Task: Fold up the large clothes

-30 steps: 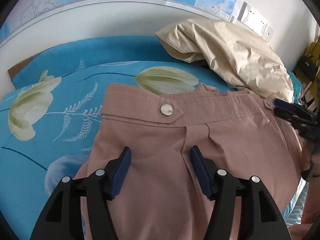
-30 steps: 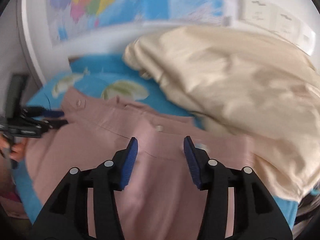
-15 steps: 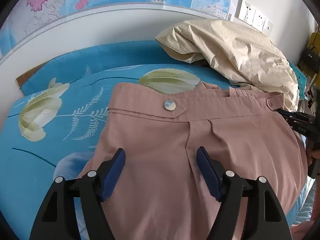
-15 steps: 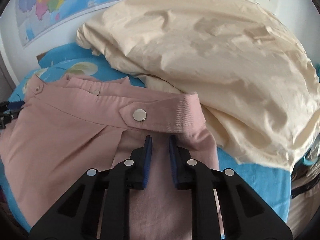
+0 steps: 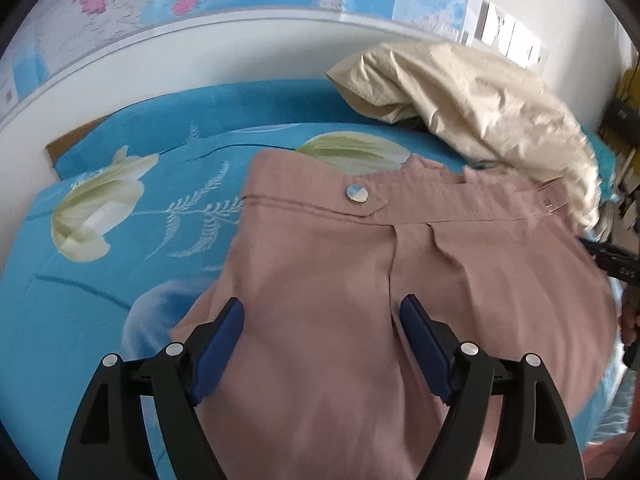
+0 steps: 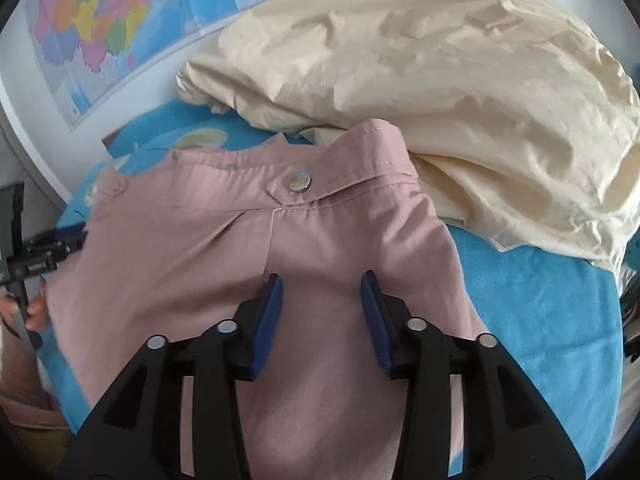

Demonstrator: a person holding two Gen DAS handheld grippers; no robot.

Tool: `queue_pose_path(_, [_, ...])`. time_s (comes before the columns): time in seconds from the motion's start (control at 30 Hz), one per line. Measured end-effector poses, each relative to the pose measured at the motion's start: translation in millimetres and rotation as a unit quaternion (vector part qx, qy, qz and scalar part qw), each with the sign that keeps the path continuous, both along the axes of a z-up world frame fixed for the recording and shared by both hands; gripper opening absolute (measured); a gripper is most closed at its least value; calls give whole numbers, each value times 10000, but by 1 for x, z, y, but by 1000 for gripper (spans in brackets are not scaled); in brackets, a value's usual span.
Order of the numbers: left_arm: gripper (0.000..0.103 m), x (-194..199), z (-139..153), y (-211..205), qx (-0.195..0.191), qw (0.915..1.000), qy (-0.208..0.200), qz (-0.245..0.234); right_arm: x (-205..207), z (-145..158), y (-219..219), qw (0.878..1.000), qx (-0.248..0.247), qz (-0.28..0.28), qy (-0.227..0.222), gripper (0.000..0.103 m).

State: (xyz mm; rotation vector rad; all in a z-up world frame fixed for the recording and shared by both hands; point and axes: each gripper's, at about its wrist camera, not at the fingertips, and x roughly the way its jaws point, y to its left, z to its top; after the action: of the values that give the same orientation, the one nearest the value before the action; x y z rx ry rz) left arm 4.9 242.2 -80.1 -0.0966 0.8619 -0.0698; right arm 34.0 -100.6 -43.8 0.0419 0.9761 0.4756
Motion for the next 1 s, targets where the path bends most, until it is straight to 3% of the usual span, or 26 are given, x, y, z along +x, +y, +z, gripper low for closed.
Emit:
queue_pose_path(0.23, [81,-73,8,49,-892,9953,-40,388,-40,27,-67,9909,1273,-351,266,77])
queue_pose_path(0.4, [81,-106,-6,65,-1471,9876,270,478,-64,7,-112,9760,1811,-786,915,83])
queue_pose_path(0.5, [81,-115,-14,60,-1776,9823,474,357,-68,-8,-115,9629,2220,-842,1285,83])
queue_pose_path(0.67, [81,-119,-25,34,-1964,9780,702,41,-75,-18,-102,9594,2319,-657,1466,83])
queue_pose_path(0.77, [87,-117,-26,22,-1868,9803,637,2,-73,-23,-93,9602,2287,-592,1489,85])
queue_pose_path(0.87, [88,-113,-27,21,-2096,9755,669,-20,-70,-23,-88,9593,2363,-567,1442,89])
queue_pose_path(1.0, [96,-105,-29,12,-2239,9725,635,-88,-63,-24,-77,9626,2289,-534,1351,94])
